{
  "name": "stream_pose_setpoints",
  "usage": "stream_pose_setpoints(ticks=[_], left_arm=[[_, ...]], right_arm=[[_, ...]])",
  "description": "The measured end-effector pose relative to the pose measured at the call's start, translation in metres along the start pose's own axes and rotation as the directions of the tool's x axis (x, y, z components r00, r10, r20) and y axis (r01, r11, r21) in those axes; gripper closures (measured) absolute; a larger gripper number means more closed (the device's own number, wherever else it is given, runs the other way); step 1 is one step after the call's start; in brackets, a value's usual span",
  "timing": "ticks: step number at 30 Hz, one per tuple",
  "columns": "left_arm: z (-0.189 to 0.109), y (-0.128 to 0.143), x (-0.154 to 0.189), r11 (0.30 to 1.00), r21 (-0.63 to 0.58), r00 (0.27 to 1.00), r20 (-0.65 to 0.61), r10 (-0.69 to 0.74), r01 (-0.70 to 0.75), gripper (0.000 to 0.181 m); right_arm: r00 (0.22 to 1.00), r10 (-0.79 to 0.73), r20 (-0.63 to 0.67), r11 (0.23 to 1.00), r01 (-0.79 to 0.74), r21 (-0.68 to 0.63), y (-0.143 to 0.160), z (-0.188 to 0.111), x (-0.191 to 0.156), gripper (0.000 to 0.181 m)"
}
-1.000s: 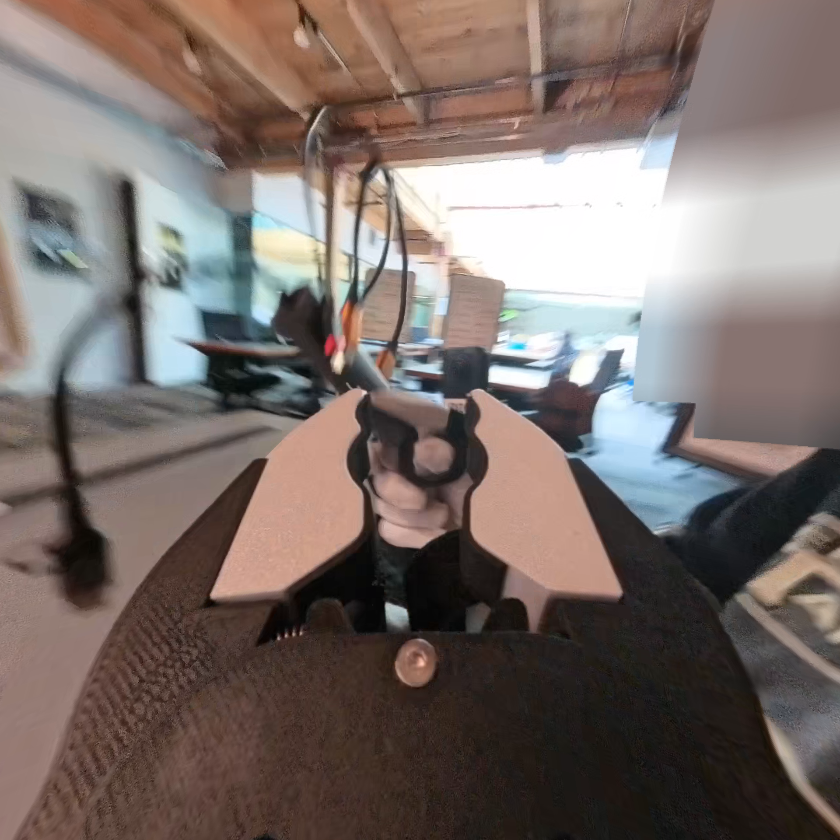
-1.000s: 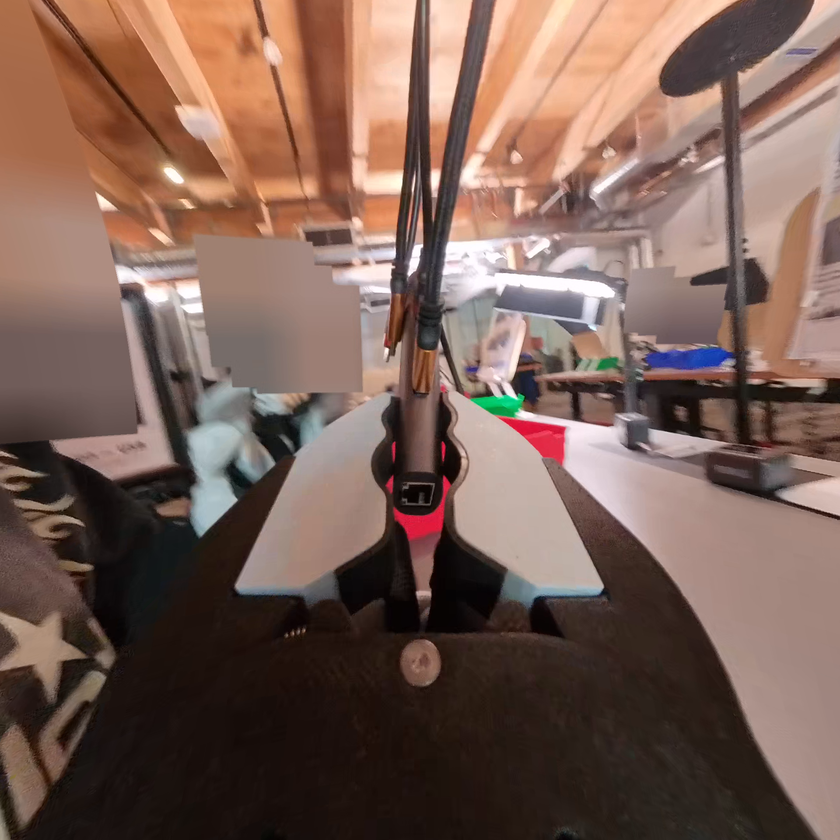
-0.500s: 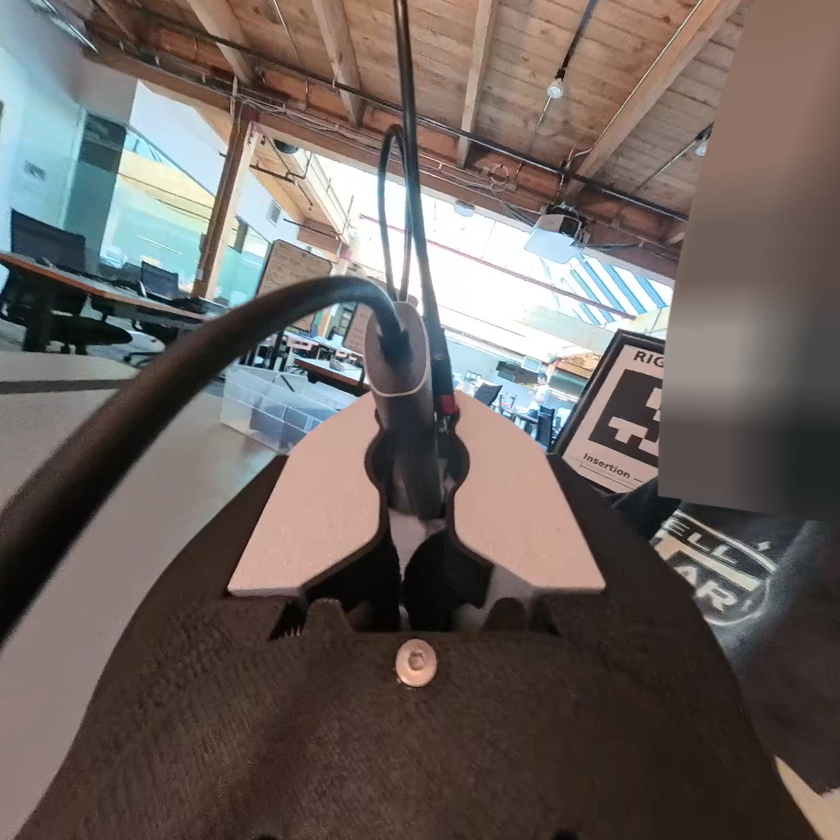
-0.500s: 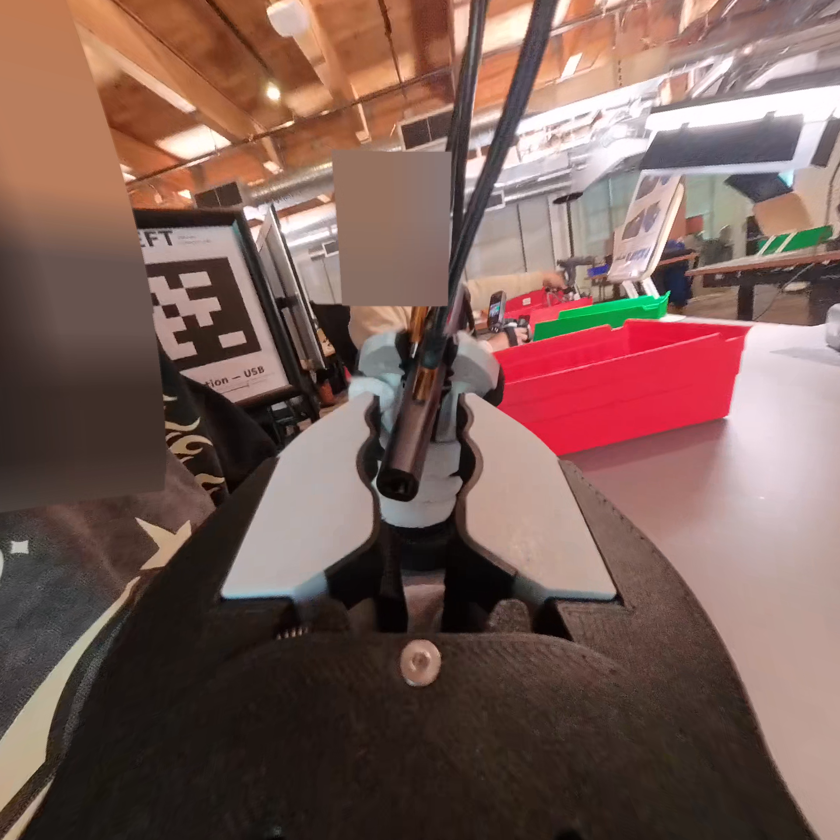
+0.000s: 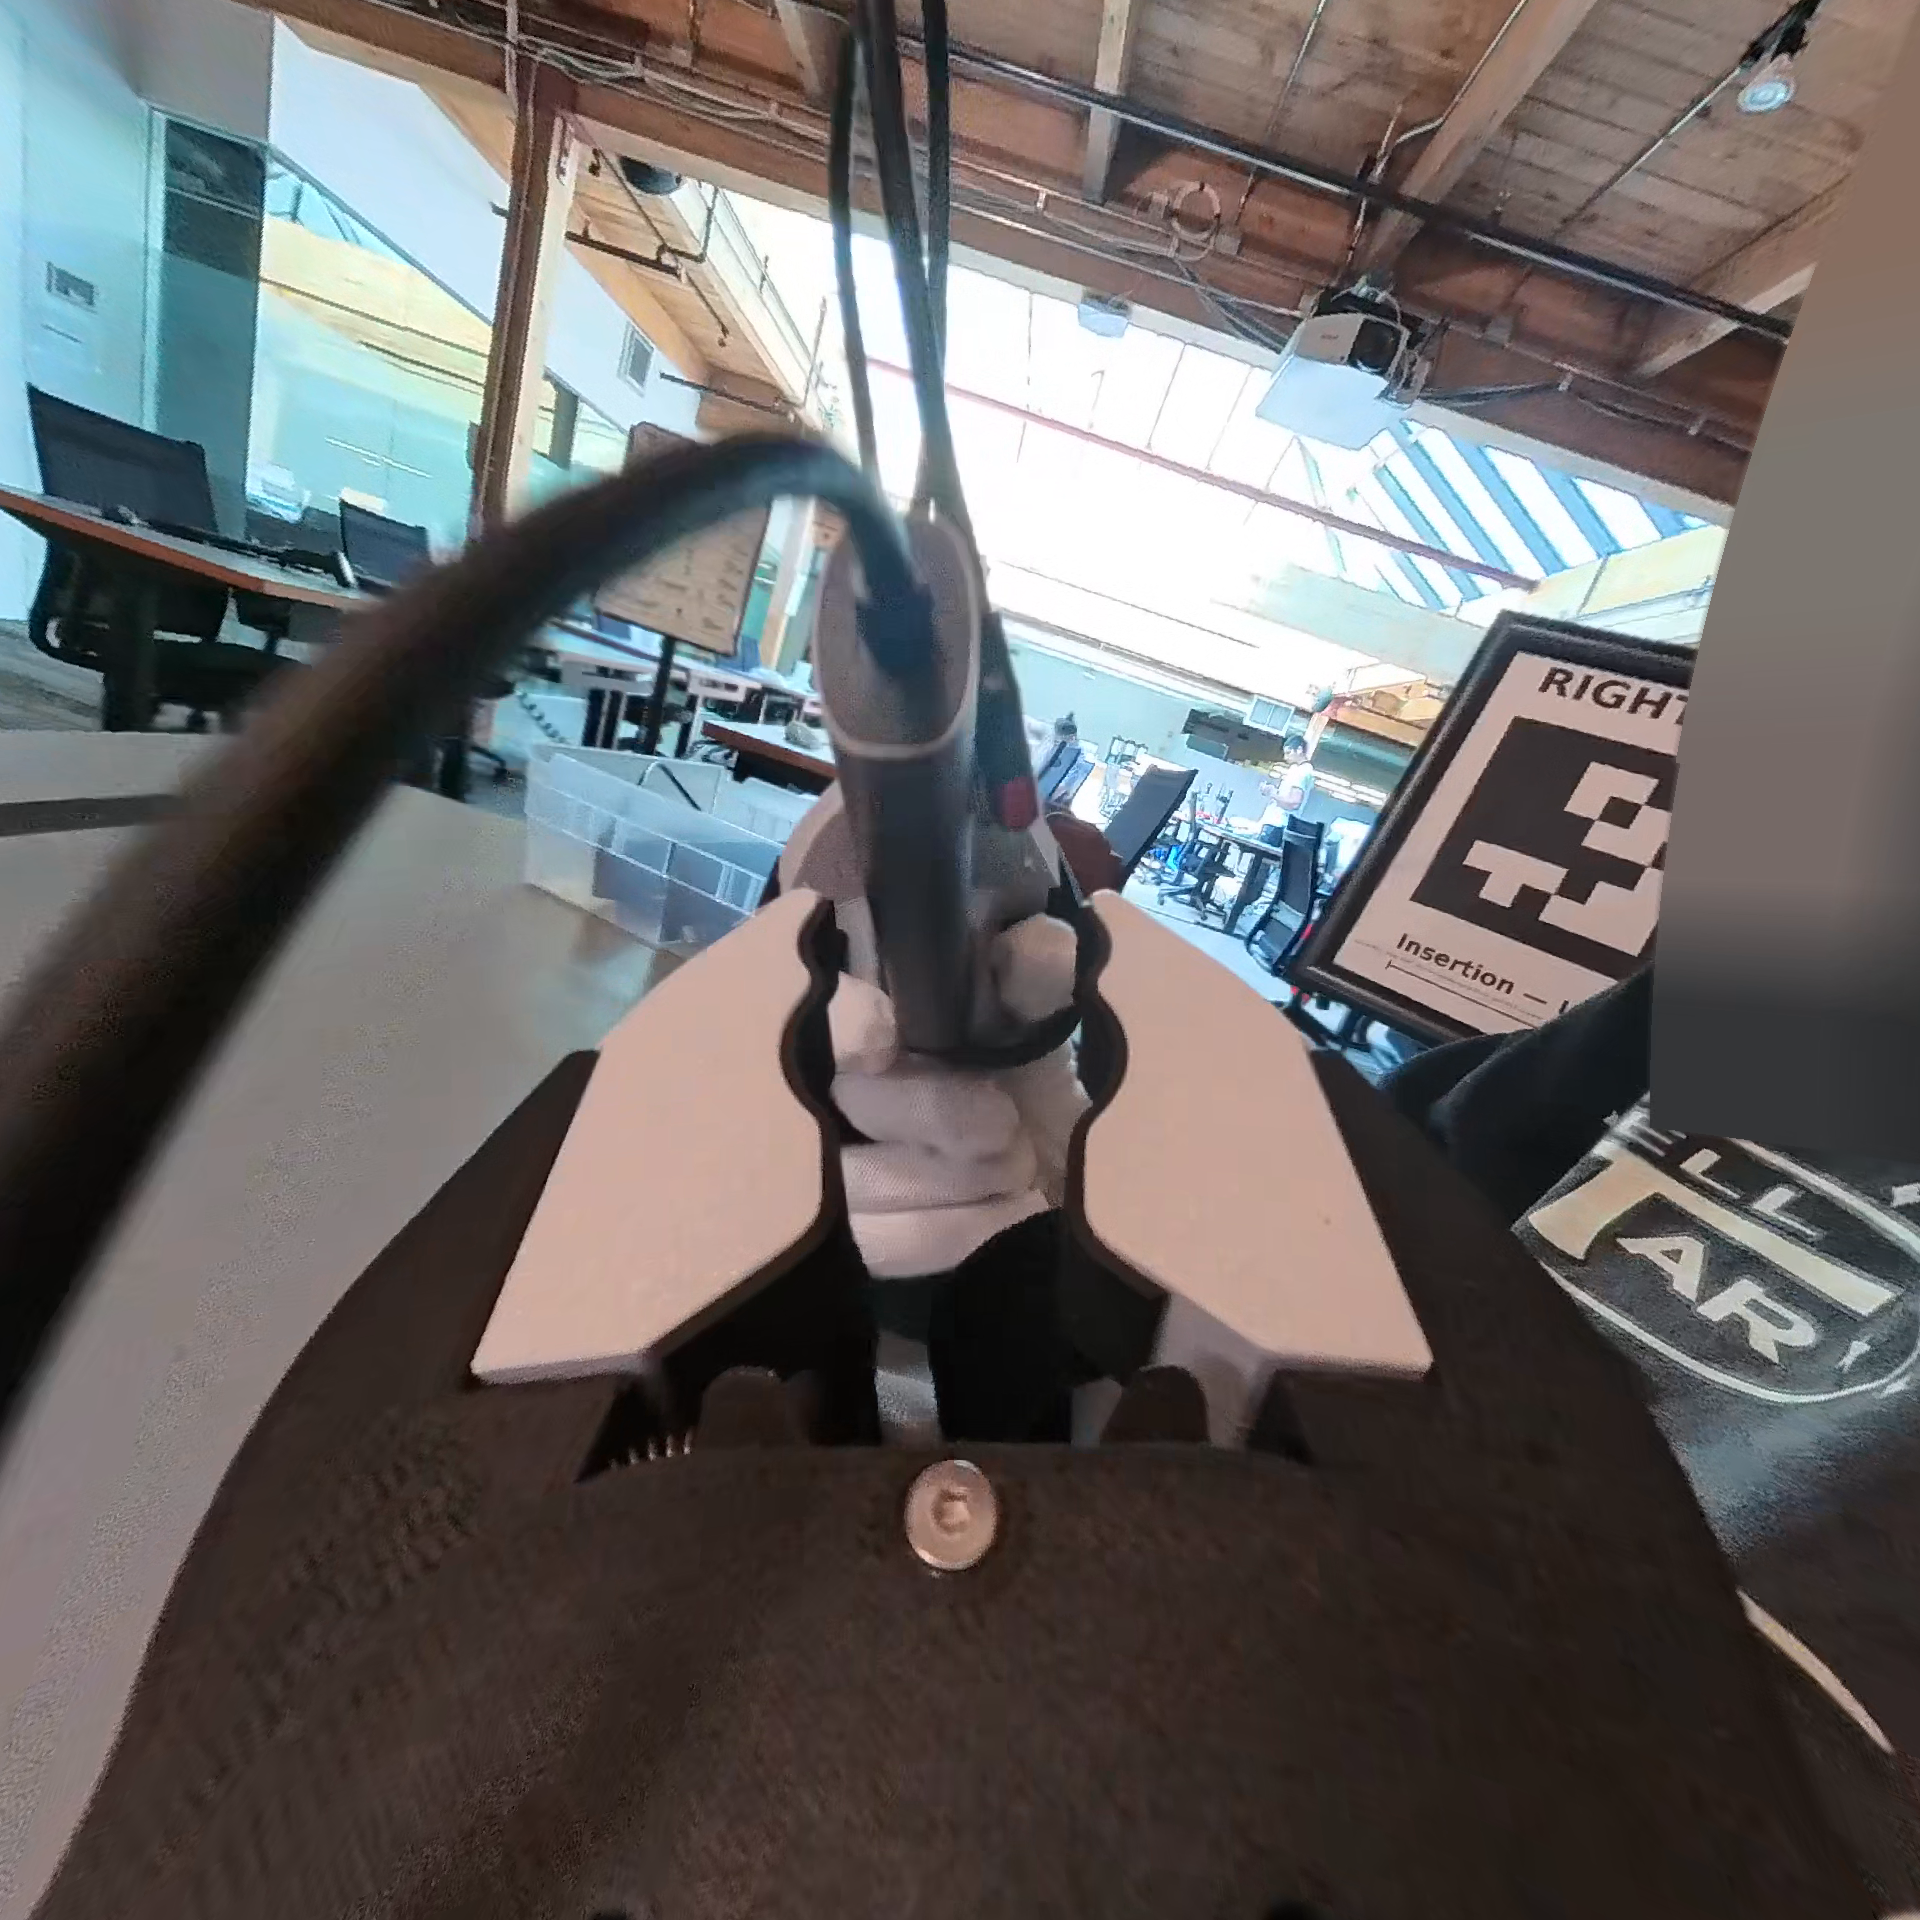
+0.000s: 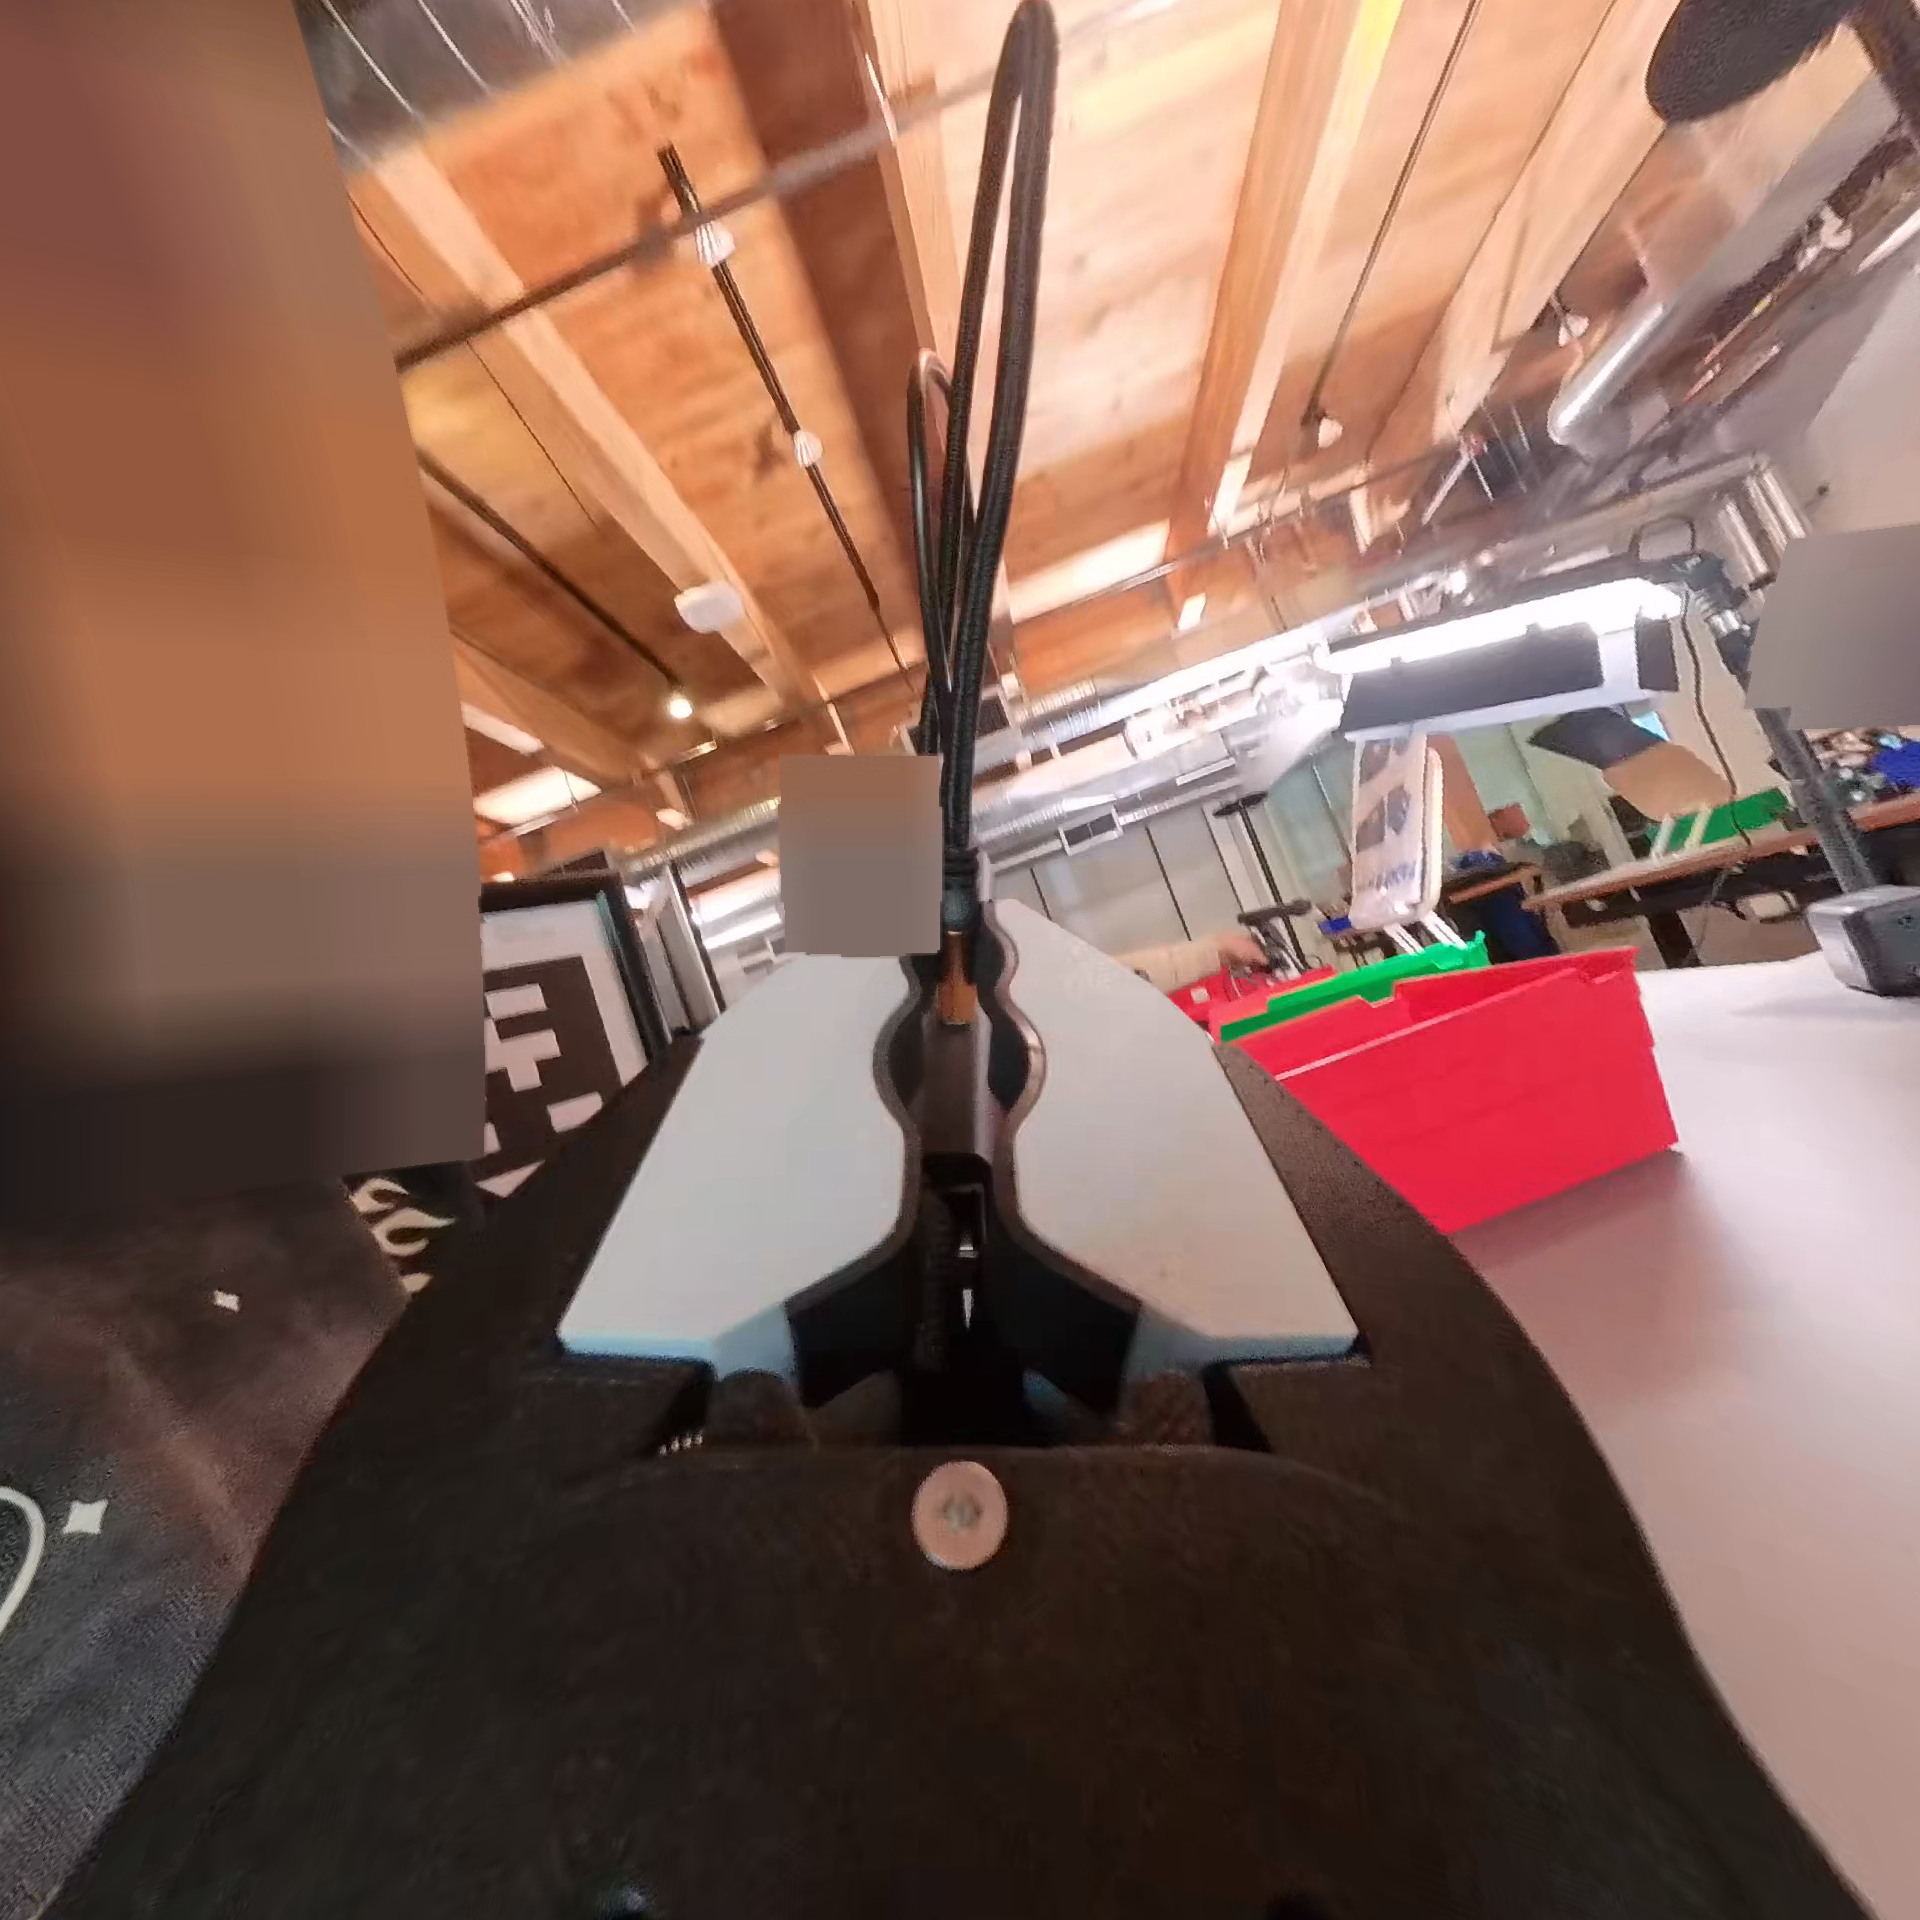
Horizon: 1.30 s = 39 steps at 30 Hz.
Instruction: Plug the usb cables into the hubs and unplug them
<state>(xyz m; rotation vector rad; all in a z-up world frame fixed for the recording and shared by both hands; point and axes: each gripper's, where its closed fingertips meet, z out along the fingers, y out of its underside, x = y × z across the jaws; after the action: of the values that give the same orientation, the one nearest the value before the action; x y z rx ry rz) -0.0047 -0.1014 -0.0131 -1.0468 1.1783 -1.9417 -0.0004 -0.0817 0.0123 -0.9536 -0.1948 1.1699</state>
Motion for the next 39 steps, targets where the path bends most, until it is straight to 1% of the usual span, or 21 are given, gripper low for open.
stream_pose_setpoints(ticks=[3,5,7,9,11,15,16,17,19,22,25,27,28,29,31,33,34,37,39], left_arm=[[0.007,0.0,0.002,0.999,0.042,1.0,-0.012,-0.015,0.015,0.144],[0.007,-0.005,0.004,0.995,0.097,1.0,-0.021,-0.002,0.004,0.161],[0.004,-0.005,0.002,0.995,0.097,1.0,-0.006,0.026,-0.025,0.164],[-0.001,-0.002,-0.003,0.998,0.058,1.0,0.013,0.021,-0.022,0.164],[-0.005,0.003,-0.006,1.0,0.001,1.0,0.025,0.012,-0.012,0.164],[-0.011,0.013,-0.014,0.995,-0.1,0.999,0.045,0.003,0.002,0.164],[-0.013,0.016,-0.017,0.992,-0.126,0.999,0.051,0.002,0.004,0.178],[-0.015,0.02,-0.019,0.988,-0.151,0.999,0.052,-0.008,0.016,0.165],[-0.018,0.025,-0.022,0.981,-0.19,0.999,0.049,-0.023,0.032,0.163],[-0.025,0.033,-0.026,0.964,-0.264,0.999,0.052,-0.008,0.022,0.163],[-0.03,0.043,-0.028,0.941,-0.337,0.999,0.043,0.0,0.015,0.162],[-0.032,0.047,-0.03,0.932,-0.362,0.999,0.049,0.009,0.01,0.162],[-0.03,0.046,-0.03,0.938,-0.347,0.999,0.043,0.01,0.005,0.162],[-0.029,0.043,-0.029,0.948,-0.318,1.0,0.03,-0.006,0.015,0.162],[-0.028,0.036,-0.029,0.969,-0.24,0.998,0.0,-0.064,0.062,0.163],[-0.029,0.034,-0.027,0.972,-0.209,0.994,-0.022,-0.111,0.104,0.166],[-0.029,0.034,-0.027,0.972,-0.214,0.994,-0.024,-0.103,0.096,0.165],[-0.03,0.036,-0.028,0.968,-0.232,0.994,-0.022,-0.107,0.099,0.163],[-0.03,0.038,-0.028,0.966,-0.243,0.995,-0.02,-0.101,0.094,0.163]], right_arm=[[1.0,0.011,0.015,0.999,-0.012,0.053,0.001,0.001,-0.005,0.174],[1.0,-0.009,0.012,0.998,0.009,0.061,0.005,0.002,-0.008,0.175],[1.0,-0.028,-0.01,0.999,0.029,0.046,0.008,0.004,-0.008,0.175],[0.998,-0.057,-0.034,0.998,0.056,-0.024,0.014,0.005,-0.003,0.175],[0.991,-0.124,-0.049,0.988,0.119,-0.102,0.02,0.005,0.0,0.174],[0.99,-0.126,-0.06,0.974,0.112,-0.195,0.029,0.003,0.008,0.175],[0.989,-0.133,-0.066,0.97,0.117,-0.213,0.032,0.002,0.011,0.173],[0.989,-0.135,-0.067,0.965,0.116,-0.234,0.035,0.0,0.013,0.175],[0.988,-0.134,-0.071,0.953,0.109,-0.282,0.04,-0.002,0.018,0.174],[0.985,-0.161,-0.069,0.911,0.121,-0.394,0.05,-0.004,0.021,0.173],[0.977,-0.21,-0.034,0.831,0.161,-0.532,0.06,-0.009,0.023,0.174],[0.973,-0.228,-0.028,0.798,0.171,-0.578,0.063,-0.013,0.025,0.174],[0.973,-0.23,-0.029,0.808,0.175,-0.563,0.062,-0.012,0.025,0.174],[0.976,-0.215,-0.037,0.835,0.164,-0.525,0.059,-0.01,0.024,0.174],[0.981,-0.18,-0.072,0.891,0.132,-0.434,0.054,-0.007,0.025,0.174],[0.983,-0.153,-0.101,0.92,0.104,-0.378,0.053,-0.005,0.025,0.173],[0.982,-0.156,-0.107,0.922,0.106,-0.372,0.053,-0.003,0.024,0.174],[0.977,-0.192,-0.093,0.888,0.133,-0.44,0.055,-0.004,0.025,0.174],[0.975,-0.202,-0.092,0.876,0.138,-0.461,0.056,-0.005,0.025,0.174]])
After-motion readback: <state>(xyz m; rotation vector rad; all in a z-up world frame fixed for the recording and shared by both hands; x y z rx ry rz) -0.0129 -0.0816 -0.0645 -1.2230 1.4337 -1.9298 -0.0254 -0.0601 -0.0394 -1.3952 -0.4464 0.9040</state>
